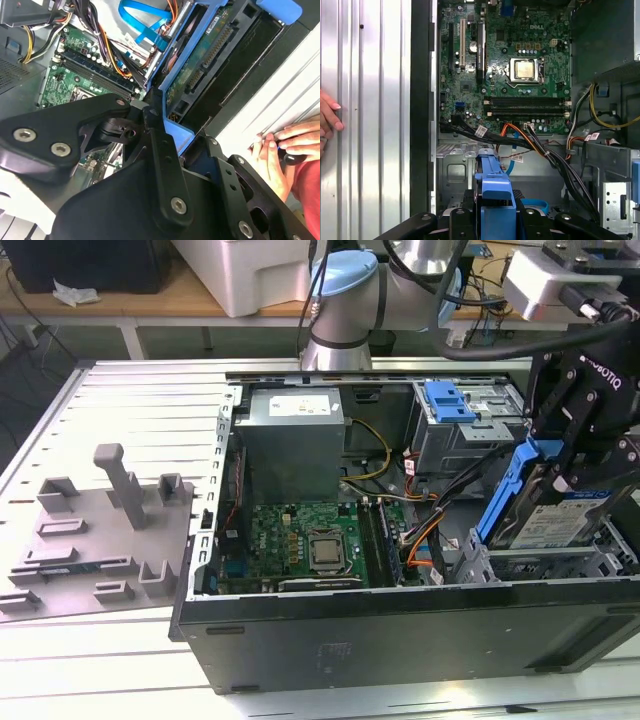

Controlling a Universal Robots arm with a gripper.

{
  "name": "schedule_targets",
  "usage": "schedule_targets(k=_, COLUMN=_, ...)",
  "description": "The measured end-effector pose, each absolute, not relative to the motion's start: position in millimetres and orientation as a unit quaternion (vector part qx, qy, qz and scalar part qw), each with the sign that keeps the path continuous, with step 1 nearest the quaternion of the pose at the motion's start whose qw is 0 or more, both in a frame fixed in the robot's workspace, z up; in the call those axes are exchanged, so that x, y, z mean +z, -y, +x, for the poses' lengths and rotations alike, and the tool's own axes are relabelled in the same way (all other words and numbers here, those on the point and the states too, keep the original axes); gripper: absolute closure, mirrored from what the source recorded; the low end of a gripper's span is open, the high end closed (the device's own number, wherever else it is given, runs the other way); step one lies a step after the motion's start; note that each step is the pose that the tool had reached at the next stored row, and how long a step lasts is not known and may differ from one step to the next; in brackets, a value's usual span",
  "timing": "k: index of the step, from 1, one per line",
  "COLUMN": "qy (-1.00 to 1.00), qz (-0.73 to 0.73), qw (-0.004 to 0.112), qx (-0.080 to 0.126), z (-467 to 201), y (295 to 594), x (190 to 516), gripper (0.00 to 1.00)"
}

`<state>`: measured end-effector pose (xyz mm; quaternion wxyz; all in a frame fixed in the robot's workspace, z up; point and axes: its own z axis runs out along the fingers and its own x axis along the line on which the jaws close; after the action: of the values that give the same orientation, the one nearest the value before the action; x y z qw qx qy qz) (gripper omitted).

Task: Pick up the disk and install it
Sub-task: 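Insert the disk into the insertion slot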

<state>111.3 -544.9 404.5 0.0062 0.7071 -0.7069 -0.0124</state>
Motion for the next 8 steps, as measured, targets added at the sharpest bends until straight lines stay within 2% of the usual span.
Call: schedule_targets(k=8, qy=0.707, qz=0.707, qw=0.006, qx=-0.012, z=111.3, y=544.9, x=399.3, gripper=0.63)
